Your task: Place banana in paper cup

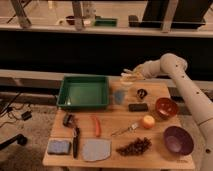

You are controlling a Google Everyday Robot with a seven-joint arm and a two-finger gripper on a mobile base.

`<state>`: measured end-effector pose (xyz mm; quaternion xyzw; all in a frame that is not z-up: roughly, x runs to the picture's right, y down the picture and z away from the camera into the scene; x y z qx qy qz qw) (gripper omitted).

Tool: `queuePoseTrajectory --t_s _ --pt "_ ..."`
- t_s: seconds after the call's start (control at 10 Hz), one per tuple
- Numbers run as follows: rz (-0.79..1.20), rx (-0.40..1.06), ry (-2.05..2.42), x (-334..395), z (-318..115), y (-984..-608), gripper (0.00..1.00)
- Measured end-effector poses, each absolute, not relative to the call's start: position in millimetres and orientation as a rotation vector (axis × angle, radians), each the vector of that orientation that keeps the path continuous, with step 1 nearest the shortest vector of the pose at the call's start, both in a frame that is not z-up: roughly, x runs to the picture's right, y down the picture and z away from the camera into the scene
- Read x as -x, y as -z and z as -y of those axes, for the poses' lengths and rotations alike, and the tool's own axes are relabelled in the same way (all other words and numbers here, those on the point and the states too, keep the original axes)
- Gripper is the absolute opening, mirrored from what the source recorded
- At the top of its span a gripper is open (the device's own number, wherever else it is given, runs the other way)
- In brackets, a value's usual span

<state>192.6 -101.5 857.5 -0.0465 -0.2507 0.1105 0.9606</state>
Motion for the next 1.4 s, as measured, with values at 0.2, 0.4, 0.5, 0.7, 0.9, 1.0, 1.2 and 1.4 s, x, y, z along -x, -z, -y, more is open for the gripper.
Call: queuePoseTrajectory --t_s 0.2,0.4,0.5,0.7,0.9,1.0,1.2,1.4 --pt "0.523 0.098 -0.212 -178.5 103.2 -864.7 0.00" --pt "0.530 0.102 -0.203 -169.8 104.6 -870.7 0.00" --pt "0.530 0.099 -0.201 -168.7 106.5 -873.1 0.00" --pt "0.532 0.093 -0.188 -160.4 111.0 -879.0 0.00" --pt "0.527 0.087 -0.179 -155.5 115.4 -885.3 0.00" --pt "0.524 0.085 -0.177 -155.4 116.0 -886.9 0.00" --pt "0.511 0.086 -0.175 -155.1 114.7 -893.3 0.00" --pt "0.498 0.089 -0.176 -156.1 113.6 -897.6 0.00"
